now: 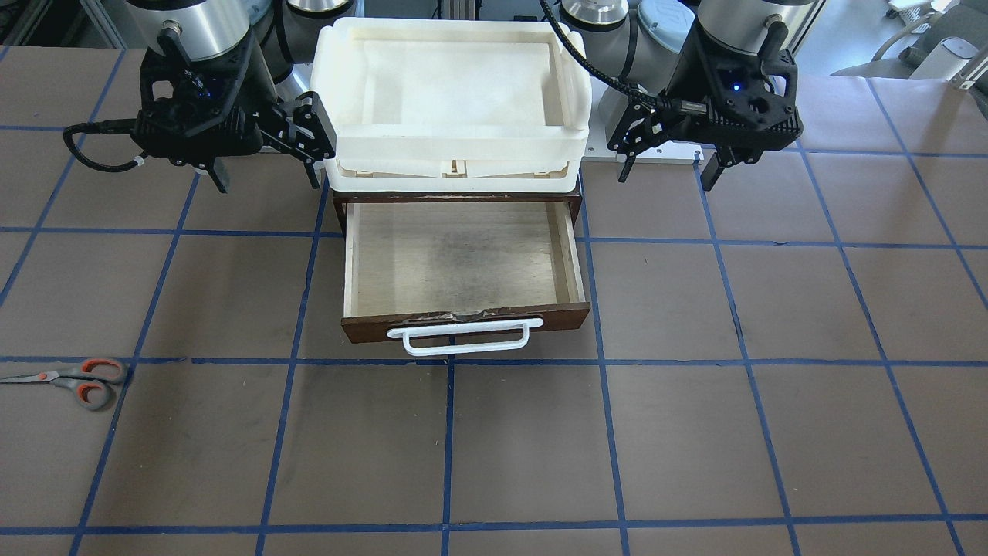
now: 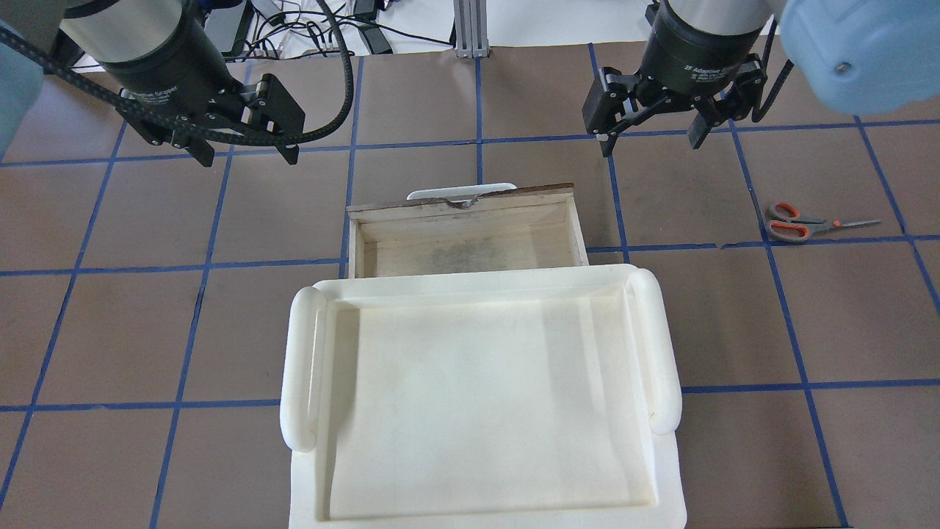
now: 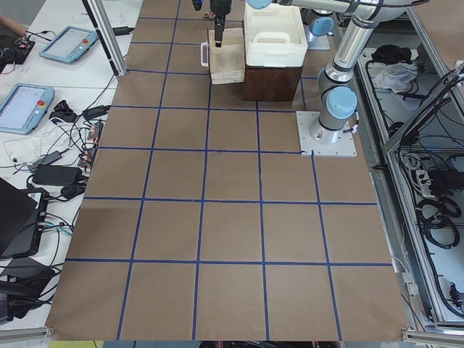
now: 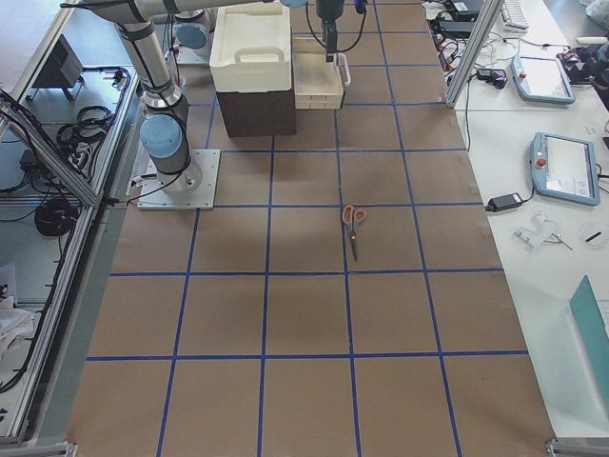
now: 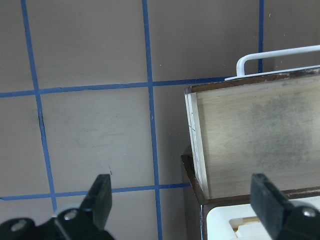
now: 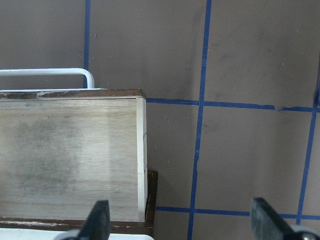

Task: Put scissors in drawer and close it
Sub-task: 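Move the right gripper outward over the orange-handled scissors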

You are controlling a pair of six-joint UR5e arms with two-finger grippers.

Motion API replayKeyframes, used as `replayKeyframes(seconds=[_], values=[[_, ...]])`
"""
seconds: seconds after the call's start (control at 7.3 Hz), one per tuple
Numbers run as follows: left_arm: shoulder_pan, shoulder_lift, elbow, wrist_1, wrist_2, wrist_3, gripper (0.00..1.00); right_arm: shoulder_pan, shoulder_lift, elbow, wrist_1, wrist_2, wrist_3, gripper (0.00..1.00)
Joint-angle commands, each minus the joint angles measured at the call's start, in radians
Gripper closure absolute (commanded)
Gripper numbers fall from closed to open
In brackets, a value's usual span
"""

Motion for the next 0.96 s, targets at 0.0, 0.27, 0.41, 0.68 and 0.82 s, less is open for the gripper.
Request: replayKeyframes(seconds=[0.0, 0.27, 0.41, 0.68, 0.82], values=[[0.0, 0.0, -0.001, 0.0, -0.001, 0.0, 0.0, 0.0, 0.001, 0.0, -0.002, -0.002, -0.008, 0.0], [0.0, 0.0, -0.001, 0.0, 0.002, -0.001, 0.0, 0.0, 0.002, 0.008, 0.006, 0.006, -0.015, 0.0], [0.0, 0.0, -0.001, 0.0, 0.0, 0.0, 0.0, -0.008, 0.002, 0.014, 0.009, 0.009, -0.029, 0.0], [0.0, -0.001, -0.001, 0.0, -0.001, -0.001, 0.0, -0.053, 0.002, 0.034, 0.024, -0.002, -0.235, 0.0], [0.0, 0.0, -0.001, 0.0, 0.0, 0.0, 0.0, -0.125, 0.001, 0.084, 0.023, -0.003, -0.368, 0.01]])
